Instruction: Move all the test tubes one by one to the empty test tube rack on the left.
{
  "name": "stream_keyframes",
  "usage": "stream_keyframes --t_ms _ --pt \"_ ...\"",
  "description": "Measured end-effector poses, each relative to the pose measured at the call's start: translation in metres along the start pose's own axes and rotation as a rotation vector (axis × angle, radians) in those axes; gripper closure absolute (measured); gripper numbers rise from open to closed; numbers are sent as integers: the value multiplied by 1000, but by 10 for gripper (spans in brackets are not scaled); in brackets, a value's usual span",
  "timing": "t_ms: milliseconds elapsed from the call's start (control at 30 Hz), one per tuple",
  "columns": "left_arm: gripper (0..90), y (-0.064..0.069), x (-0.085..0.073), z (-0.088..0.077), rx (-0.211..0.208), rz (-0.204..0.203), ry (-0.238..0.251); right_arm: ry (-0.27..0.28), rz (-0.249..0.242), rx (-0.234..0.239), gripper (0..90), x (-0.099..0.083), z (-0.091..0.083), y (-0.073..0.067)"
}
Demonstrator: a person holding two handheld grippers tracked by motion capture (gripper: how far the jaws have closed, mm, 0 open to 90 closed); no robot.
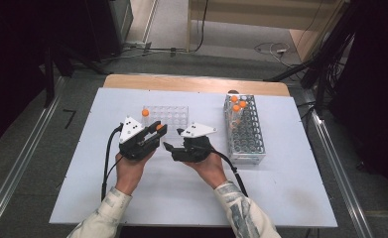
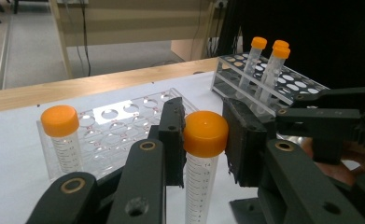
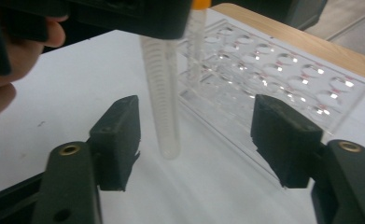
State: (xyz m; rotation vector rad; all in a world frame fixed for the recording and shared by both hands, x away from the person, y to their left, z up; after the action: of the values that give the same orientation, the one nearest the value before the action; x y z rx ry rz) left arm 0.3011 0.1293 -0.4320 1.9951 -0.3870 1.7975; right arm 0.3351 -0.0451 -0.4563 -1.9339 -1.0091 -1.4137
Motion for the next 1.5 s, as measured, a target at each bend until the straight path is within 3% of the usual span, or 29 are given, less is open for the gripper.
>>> stream_keyframes --t_ms 233,367,600,867,1033,1167,1500 --pt "700 2 3 1 -2 -11 2 -3 34 -22 261 -1 -15 8" --pt "700 2 7 0 7 -16 13 -3 21 -30 259 0 -26 9" --pt "700 0 12 4 14 -11 8 15 48 -64 259 1 -42 22" --pt "701 -7 21 7 37 -16 16 20 44 -62 267 -1 -60 22" --pt "701 -9 28 10 51 -5 19 25 49 -67 266 -4 -66 22" --pt "701 -13 36 14 74 32 17 35 46 -65 272 -5 -70 21" --pt "701 -31 47 29 121 23 20 47 45 -61 276 -5 -73 21"
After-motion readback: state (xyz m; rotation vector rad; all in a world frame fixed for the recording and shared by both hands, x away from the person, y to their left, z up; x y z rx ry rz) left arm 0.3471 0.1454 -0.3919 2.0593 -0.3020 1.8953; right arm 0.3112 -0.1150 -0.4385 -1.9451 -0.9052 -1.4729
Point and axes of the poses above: each handheld gripper's, and its own axes: z roughly forward along the jaws, x roughly out of its top, y roughly to its right, the point moved 2 cm from there along z, roughly forward along the jaws, and after that the axes turned 12 degrees about y, right-handed, at the moved point
